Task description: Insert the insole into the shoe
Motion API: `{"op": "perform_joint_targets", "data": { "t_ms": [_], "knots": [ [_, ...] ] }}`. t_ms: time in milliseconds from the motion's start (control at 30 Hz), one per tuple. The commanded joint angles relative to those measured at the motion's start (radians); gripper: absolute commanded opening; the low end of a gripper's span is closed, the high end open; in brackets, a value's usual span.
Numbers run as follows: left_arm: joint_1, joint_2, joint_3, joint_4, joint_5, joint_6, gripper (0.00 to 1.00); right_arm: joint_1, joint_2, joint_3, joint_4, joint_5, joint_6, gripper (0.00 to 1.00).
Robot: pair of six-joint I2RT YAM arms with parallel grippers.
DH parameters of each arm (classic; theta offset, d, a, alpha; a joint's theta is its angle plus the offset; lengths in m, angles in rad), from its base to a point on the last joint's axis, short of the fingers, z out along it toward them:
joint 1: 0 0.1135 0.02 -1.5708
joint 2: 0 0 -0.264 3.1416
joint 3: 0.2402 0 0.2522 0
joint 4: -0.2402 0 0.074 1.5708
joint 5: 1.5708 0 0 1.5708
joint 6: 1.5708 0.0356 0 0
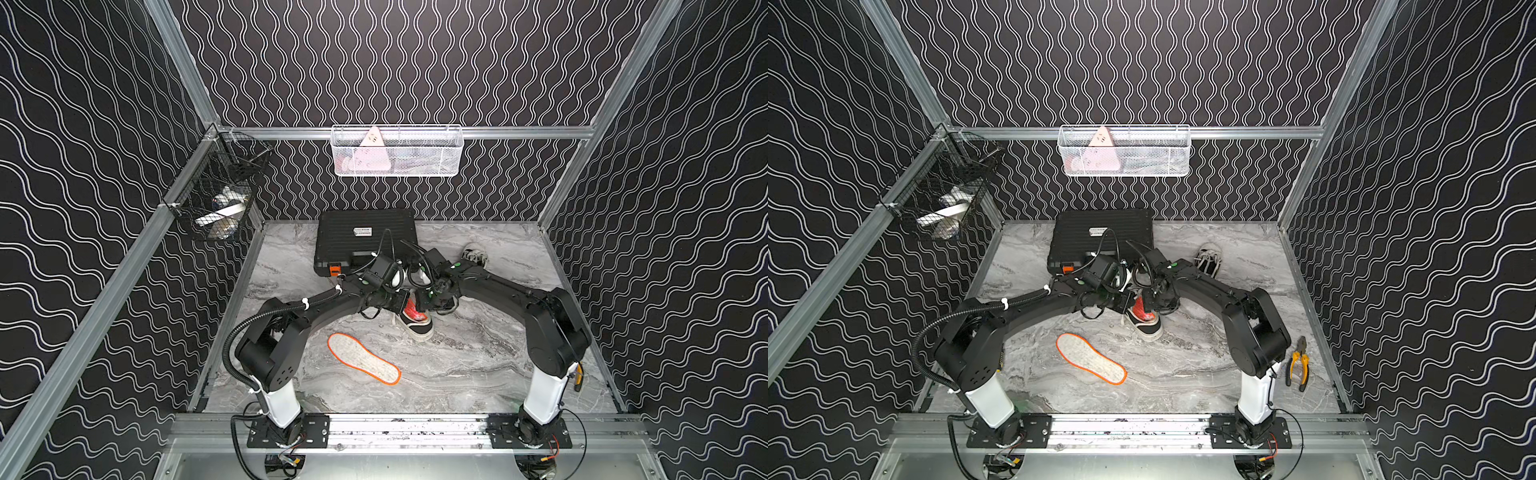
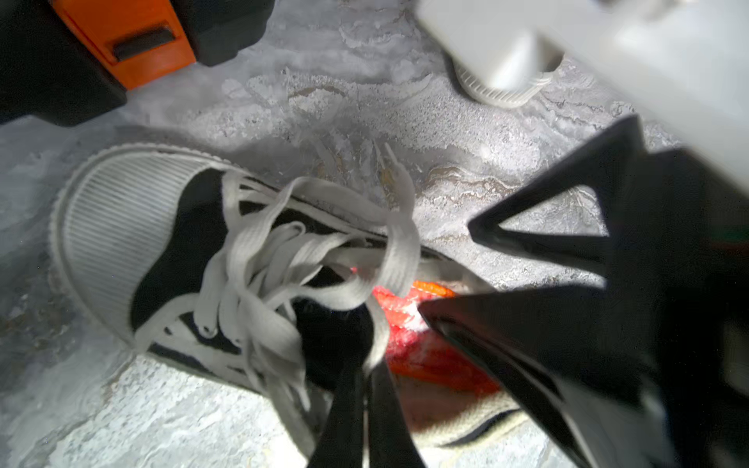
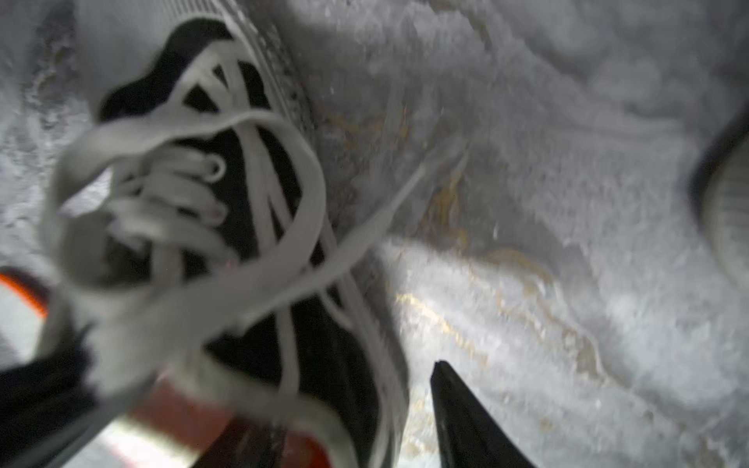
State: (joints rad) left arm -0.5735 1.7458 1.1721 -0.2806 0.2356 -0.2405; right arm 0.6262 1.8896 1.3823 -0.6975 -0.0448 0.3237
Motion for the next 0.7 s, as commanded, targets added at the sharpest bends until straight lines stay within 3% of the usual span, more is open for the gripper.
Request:
{"op": "perform_joint_targets", "data": {
  "t_ms": [0, 133, 333, 433, 633, 667],
  "knots": [
    [0.004, -0.006, 0.002, -0.004, 0.009, 0.022, 0.0, 0.0, 0.021, 0.005, 0.077, 0.013, -0.091, 0.42],
    [0.017, -0.014, 0.019, -0.016, -0.045, -0.018, 0.0, 0.0, 0.006, -0.011, 0.121, -0.036, -0.025, 0.2],
    [0.024, -0.048, 0.093, -0.081, -0.008, -0.052, 0.31, 0.002, -0.033, -0.096, 0.159, -0.054, 0.154, 0.15],
    [0.027, -0.069, 0.112, -0.108, 0.016, -0.07, 0.39, 0.007, -0.035, -0.123, 0.181, -0.051, 0.214, 0.16],
    [0.04, -0.127, 0.071, -0.126, -0.046, -0.139, 0.42, 0.032, 0.044, -0.088, 0.14, 0.001, 0.254, 0.39],
    [0.047, -0.14, 0.063, -0.133, -0.067, -0.151, 0.42, 0.033, 0.061, -0.084, 0.136, 0.015, 0.261, 0.39]
  ]
}}
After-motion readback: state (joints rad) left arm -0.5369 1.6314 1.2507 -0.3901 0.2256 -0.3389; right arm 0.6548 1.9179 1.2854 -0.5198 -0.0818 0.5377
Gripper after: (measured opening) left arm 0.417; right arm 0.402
